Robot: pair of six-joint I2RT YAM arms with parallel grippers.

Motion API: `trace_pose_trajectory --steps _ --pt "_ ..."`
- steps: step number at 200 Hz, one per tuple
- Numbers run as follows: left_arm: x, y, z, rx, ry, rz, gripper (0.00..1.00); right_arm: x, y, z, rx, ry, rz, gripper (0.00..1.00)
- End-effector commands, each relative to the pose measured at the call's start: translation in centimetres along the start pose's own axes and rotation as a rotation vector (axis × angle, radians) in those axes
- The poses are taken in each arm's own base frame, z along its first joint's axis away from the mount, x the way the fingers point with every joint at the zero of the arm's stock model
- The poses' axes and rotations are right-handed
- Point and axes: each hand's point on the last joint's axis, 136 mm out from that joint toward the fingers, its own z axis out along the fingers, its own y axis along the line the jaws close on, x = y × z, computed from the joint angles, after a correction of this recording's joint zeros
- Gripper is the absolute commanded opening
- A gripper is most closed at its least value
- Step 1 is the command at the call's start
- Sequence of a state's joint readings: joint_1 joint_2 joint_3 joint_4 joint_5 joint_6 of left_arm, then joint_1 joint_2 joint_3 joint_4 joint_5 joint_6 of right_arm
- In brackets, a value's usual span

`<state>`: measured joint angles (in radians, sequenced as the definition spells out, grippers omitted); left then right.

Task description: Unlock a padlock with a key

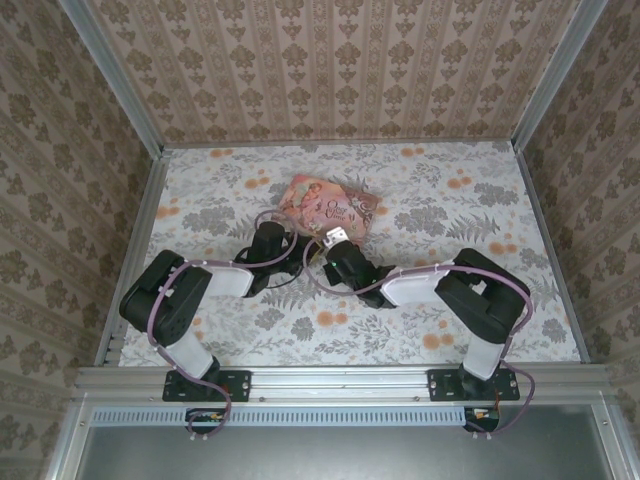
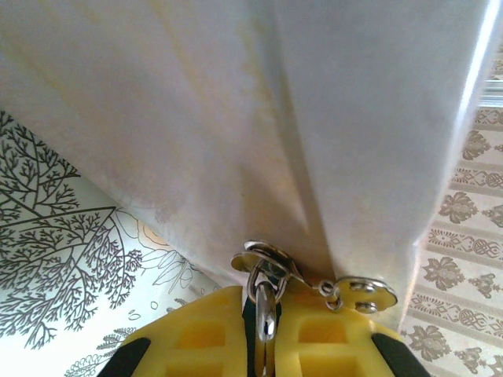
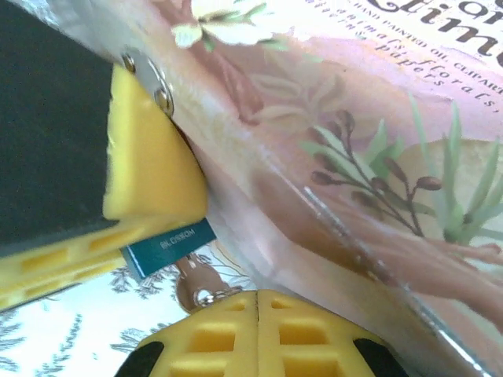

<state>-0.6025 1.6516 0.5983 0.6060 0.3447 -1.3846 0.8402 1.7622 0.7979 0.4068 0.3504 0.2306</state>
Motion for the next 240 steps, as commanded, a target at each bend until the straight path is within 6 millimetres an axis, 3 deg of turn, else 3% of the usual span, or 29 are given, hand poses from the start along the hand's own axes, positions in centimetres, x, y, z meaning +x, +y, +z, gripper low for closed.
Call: trace_pose_trajectory --steps 1,52,77,93,138,216,240 --pt "1.8 0.7 -0.1 -0.024 0.077 -0.011 0.0 -2.8 1.4 -1.0 -0.146 -0.077 0.184 0.0" --pt "1.8 0.9 -0.1 -0.03 0.071 -0.008 0.0 -2.0 1.0 -1.9 -0.232 -0.066 0.345 0.0" --pt "1.9 1.2 0.0 -0.035 0.073 0.0 0.0 -1.4 0.5 -2.9 -0.258 -0.07 0.456 0.36" --pt "1.9 1.4 0.1 -0.038 0.077 0.016 0.0 -1.0 0.7 -3.4 -0.28 -0.062 0.516 0.46" --pt "3.0 2.2 0.3 -0.044 0.105 0.049 0.0 -0.1 0.2 -3.5 -0.293 -0.061 0.637 0.5" --pt "6.0 2.4 1.5 -0.039 0.171 0.104 0.0 -0.7 -3.3 -1.8 -0.241 -0.073 0.753 0.5" --pt "6.3 2.8 1.8 -0.047 0.174 0.106 0.13 -0.7 -4.3 -1.1 -0.231 -0.07 0.785 0.5"
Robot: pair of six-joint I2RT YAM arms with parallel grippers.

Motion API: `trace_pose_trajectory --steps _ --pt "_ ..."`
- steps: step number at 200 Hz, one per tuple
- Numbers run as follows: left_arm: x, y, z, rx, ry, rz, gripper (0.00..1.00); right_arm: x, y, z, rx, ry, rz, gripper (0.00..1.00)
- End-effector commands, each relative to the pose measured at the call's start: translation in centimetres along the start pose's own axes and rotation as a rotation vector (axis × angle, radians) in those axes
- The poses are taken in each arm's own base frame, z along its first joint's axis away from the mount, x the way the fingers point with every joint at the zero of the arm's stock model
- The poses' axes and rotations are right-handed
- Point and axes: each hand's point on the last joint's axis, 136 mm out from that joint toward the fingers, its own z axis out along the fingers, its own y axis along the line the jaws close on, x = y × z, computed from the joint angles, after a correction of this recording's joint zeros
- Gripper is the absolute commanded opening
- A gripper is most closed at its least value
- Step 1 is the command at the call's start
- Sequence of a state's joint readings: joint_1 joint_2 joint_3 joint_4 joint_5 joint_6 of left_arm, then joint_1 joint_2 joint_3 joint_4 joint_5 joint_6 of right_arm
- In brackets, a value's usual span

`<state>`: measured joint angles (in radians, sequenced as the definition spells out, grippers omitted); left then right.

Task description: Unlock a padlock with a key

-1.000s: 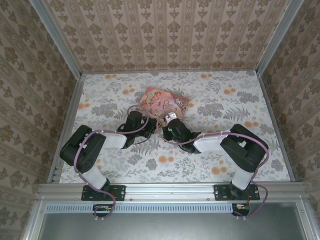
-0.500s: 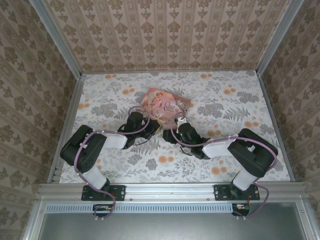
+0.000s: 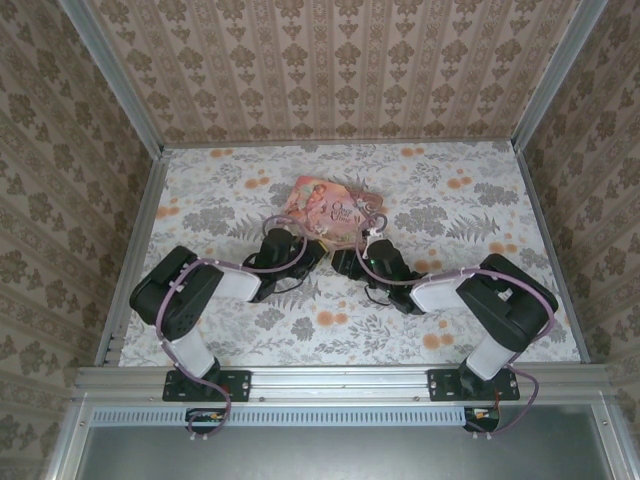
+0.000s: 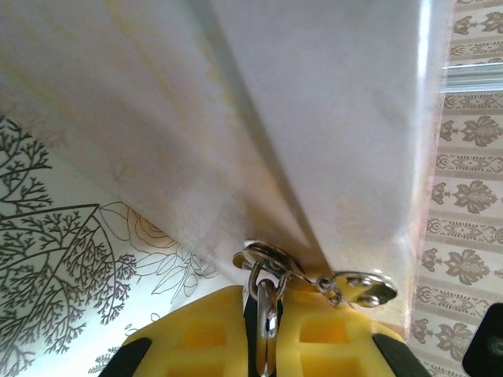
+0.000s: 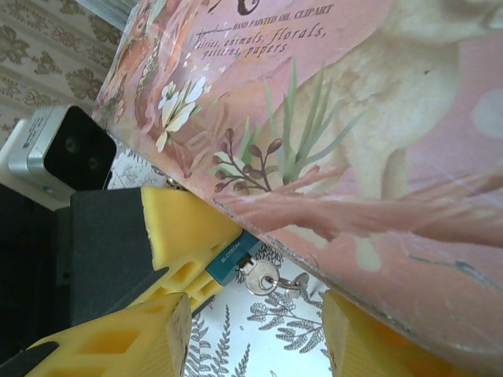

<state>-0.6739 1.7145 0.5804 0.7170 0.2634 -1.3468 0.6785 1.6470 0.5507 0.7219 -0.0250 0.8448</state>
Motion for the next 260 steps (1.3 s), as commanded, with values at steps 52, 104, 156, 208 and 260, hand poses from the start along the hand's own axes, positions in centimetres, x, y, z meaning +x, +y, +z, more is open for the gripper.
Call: trace_pose_trajectory --steps 52,104,156,208,260 --pt "4.3 1.6 -0.7 -0.046 0.165 0.034 0.46 -3.9 -3.2 1.7 0.045 -0.085 0.118 0.49" --pt "1.4 -0.2 -4.1 -0.043 0.087 0.064 0.69 -5.9 -3.4 2.6 0.02 -0.101 0.148 0.48" --pt "-2.6 -2.7 -8.0 -0.083 0.0 0.152 0.84 -8.1 -3.0 2.8 -0.031 -0.098 0.143 0.49" --pt "-6.3 -3.3 -9.0 -0.118 -0.015 0.171 0.94 -5.3 -2.8 1.0 -0.09 -0.027 0.076 0.48" --pt "-7.7 -3.6 -8.5 -0.124 -0.01 0.192 0.96 -3.6 -2.6 2.4 -0.131 0.039 0.012 0.52"
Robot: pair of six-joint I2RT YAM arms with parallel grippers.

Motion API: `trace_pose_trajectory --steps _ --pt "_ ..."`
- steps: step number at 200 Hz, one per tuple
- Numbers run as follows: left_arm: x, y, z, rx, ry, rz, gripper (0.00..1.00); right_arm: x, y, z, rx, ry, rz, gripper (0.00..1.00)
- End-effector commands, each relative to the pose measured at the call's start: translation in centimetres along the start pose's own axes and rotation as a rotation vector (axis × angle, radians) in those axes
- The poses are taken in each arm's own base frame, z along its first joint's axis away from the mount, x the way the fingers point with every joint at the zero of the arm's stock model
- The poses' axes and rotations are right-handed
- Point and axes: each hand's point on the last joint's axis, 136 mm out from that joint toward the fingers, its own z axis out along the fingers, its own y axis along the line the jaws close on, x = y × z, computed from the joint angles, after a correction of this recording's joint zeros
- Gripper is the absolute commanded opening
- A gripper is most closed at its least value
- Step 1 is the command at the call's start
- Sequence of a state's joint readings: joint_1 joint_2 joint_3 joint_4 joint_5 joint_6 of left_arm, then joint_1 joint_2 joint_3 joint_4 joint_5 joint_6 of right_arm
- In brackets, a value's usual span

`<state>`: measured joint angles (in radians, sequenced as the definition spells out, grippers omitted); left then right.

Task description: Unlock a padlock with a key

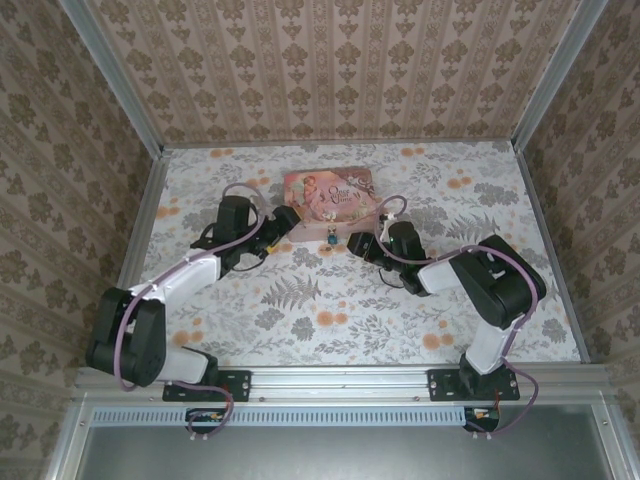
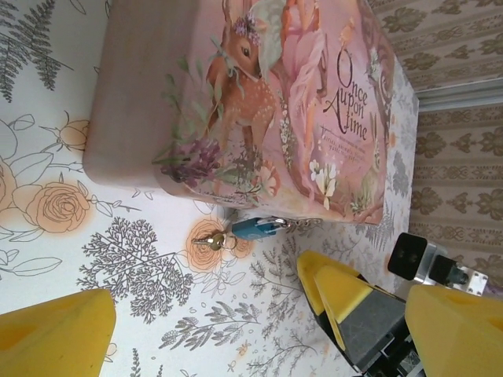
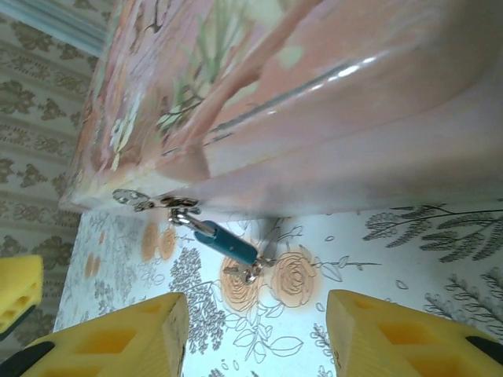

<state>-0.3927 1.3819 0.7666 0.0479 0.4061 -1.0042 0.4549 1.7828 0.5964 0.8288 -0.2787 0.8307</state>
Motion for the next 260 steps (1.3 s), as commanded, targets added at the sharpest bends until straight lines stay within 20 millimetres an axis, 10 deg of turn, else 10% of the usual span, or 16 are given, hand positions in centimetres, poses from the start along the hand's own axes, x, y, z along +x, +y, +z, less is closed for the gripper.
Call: trace_pose_trajectory --steps 1,129,178,260 --pt "0.1 -0.5 0.1 0.002 0.035 0.046 0.96 0.3 1.5 0.9 -0.071 0.027 -0.067 0.52" --pt "0.7 0.3 1.6 0.003 0.087 0.024 0.96 1.9 2.4 6.1 -0.082 0.063 -0.17 0.51" --pt "1.0 0.6 1.9 0.009 0.098 0.011 0.96 1.9 2.7 6.2 -0.117 0.044 -0.167 0.29" --pt "1.2 0.4 2.4 0.031 0.114 0.002 0.95 0.9 1.5 4.2 -0.051 -0.016 -0.182 0.59"
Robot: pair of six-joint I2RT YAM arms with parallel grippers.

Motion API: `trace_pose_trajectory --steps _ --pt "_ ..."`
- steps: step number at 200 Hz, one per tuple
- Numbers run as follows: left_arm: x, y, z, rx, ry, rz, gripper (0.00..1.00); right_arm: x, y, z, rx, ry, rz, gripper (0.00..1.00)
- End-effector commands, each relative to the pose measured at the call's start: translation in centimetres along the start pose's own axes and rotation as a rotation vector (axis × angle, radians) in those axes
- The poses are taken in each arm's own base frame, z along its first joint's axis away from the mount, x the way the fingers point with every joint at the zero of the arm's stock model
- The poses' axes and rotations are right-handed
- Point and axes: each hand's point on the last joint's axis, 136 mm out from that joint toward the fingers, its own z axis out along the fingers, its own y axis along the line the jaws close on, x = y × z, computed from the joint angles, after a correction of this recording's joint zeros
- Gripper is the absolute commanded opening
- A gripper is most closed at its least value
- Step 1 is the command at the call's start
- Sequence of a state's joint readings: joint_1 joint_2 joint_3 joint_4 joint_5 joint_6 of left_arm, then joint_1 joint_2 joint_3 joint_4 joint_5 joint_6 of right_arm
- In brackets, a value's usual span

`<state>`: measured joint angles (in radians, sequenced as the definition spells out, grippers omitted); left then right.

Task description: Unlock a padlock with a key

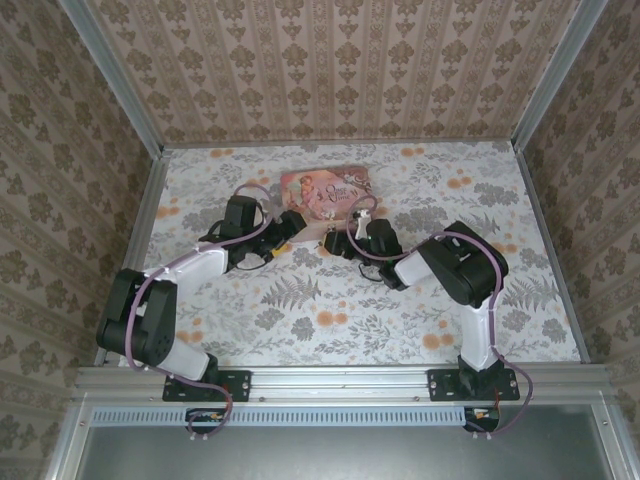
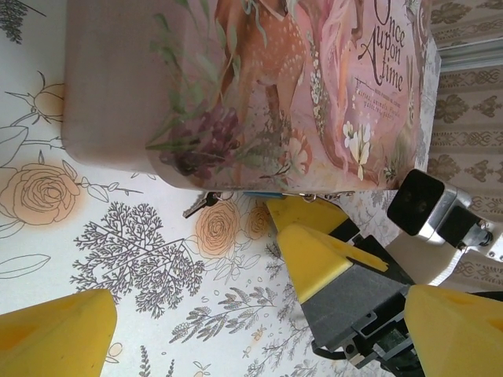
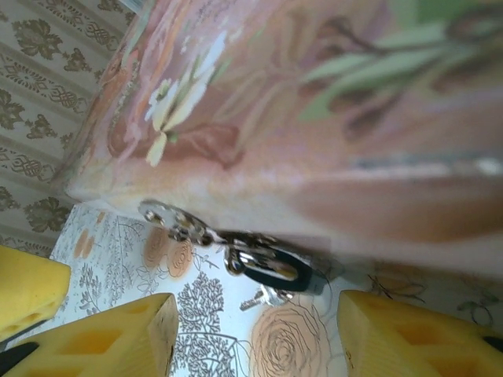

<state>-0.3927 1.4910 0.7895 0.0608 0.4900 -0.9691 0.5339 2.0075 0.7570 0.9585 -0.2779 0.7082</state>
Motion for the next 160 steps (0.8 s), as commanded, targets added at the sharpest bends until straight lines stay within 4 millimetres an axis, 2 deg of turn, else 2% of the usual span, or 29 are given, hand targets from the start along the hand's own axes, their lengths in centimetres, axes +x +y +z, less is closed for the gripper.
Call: trace_pose_trajectory --steps 1,33,77,123,149,160 --pt "-0.2 -0.7 0.2 0.035 0.008 0.0 0.95 -0.3 -0.6 -1.3 0.043 -0.021 -0.014 0.59" --pt "-0.2 -0.7 0.4 0.041 0.015 -0.001 0.95 -0.3 -1.0 -1.4 0.074 -0.004 -0.053 0.6" --pt "-0.1 -0.5 0.9 0.041 0.026 -0.008 0.95 -0.9 -0.6 0.1 0.048 0.004 -0.061 0.62" --pt "0.0 -0.5 1.4 0.039 0.039 -0.01 0.95 -1.6 1.4 1.9 -0.05 0.017 -0.056 0.63" --pt "0.2 -0.3 1.5 0.037 0.046 -0.01 0.95 -1.4 2.5 2.6 -0.098 0.038 -0.049 0.59" --pt "0.3 -0.3 1.6 0.037 0.048 -0.009 0.95 -1.3 2.5 2.7 -0.098 0.035 -0.046 0.54"
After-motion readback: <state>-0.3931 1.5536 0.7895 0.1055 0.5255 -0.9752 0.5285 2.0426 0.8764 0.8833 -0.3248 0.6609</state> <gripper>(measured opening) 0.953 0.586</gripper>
